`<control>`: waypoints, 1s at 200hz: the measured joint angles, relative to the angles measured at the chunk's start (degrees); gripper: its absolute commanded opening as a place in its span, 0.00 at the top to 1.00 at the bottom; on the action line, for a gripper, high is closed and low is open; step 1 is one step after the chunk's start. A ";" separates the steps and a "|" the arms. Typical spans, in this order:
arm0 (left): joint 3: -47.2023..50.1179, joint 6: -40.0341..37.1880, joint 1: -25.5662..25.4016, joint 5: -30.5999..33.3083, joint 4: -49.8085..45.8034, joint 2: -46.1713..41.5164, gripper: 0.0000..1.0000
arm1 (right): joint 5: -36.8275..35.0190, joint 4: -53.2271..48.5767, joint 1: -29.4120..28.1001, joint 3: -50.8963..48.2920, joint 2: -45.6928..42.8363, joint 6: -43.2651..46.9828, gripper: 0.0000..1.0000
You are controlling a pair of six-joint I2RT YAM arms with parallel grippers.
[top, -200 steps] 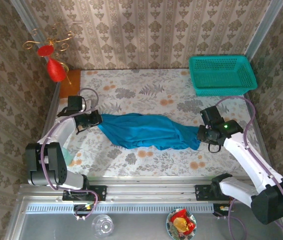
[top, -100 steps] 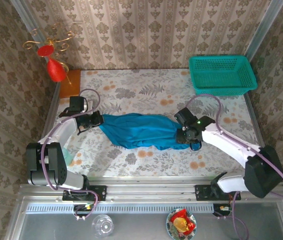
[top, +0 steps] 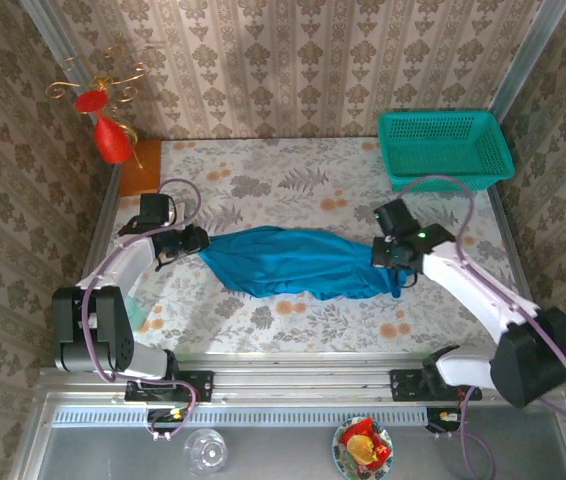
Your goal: Fold the inside-out t-shirt
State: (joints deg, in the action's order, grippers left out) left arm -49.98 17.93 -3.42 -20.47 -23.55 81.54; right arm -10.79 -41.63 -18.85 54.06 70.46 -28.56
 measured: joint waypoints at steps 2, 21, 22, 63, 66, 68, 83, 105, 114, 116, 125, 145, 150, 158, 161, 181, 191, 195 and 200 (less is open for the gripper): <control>0.07 0.02 0.00 0.09 0.00 0.02 0.65 | -0.04 0.00 0.63 0.00 -0.55 0.17 1.00; 0.90 0.02 -0.13 0.76 0.02 0.28 0.63 | 0.00 -0.50 5.46 0.26 -4.17 1.66 1.00; 0.94 0.02 -0.17 0.81 0.00 0.33 0.63 | 0.00 -0.57 5.84 0.26 -4.35 1.75 1.00; 1.81 0.15 -1.33 0.66 0.90 0.85 0.60 | 0.22 -2.54 10.88 0.26 -5.11 4.37 1.00; 1.99 0.31 -1.44 0.48 1.18 0.87 0.59 | 0.26 -2.54 10.99 0.26 -5.11 4.44 1.00; 2.12 0.35 -1.44 0.22 1.40 0.92 0.59 | 0.35 -2.56 11.06 0.26 -5.11 4.46 1.00; 3.13 1.11 -1.81 -1.95 3.15 1.40 0.56 | 0.92 -2.54 11.21 0.26 -5.11 4.63 1.00; 4.39 3.08 -3.69 -4.83 5.66 2.67 0.51 | 1.99 -2.47 11.21 0.11 -5.11 4.63 1.00; 5.03 3.78 -4.74 -5.62 6.54 3.04 0.51 | 2.29 -2.47 11.21 0.04 -5.11 4.61 1.00; 5.18 3.93 -5.05 -5.79 6.73 3.08 0.51 | 2.38 -2.47 11.21 0.00 -5.11 4.63 1.00; 5.88 4.66 -6.21 -6.25 7.32 3.26 0.50 | 2.60 -2.45 11.21 -0.13 -5.11 4.61 1.00; 6.45 5.09 -9.03 -5.29 6.93 3.37 0.50 | 2.71 -2.47 11.21 -0.24 -5.11 4.61 1.00; 6.38 5.05 -9.88 -4.28 6.62 3.41 0.50 | 2.73 -2.47 11.21 -0.22 -5.11 4.61 1.00; 6.12 5.01 -11.30 -2.45 5.62 3.63 0.50 | 2.86 -2.49 11.21 -0.24 -5.11 4.63 1.00; 5.97 5.01 -11.82 -1.90 5.22 3.74 0.50 | 2.91 -2.49 11.21 -0.22 -5.11 4.61 1.00; 3.82 4.96 -15.69 3.78 1.81 5.20 0.45 | 3.32 -2.49 11.21 -0.22 -5.11 4.61 1.00; 2.45 4.63 -17.25 6.78 0.15 6.25 0.43 | 3.43 -2.49 11.21 -0.22 -5.11 4.61 1.00; 1.79 4.74 -17.70 7.87 -0.66 6.69 0.43 | 3.52 -2.49 11.21 -0.22 -5.11 4.61 1.00; 0.87 4.61 -18.27 9.33 -1.66 7.43 0.42 | 3.52 -2.49 11.21 -0.22 -5.11 4.61 1.00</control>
State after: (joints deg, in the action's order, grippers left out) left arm -49.10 22.55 -21.69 -11.14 -25.21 88.97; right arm -7.27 -44.12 -7.64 53.84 65.34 -23.94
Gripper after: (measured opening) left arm 0.568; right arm 0.065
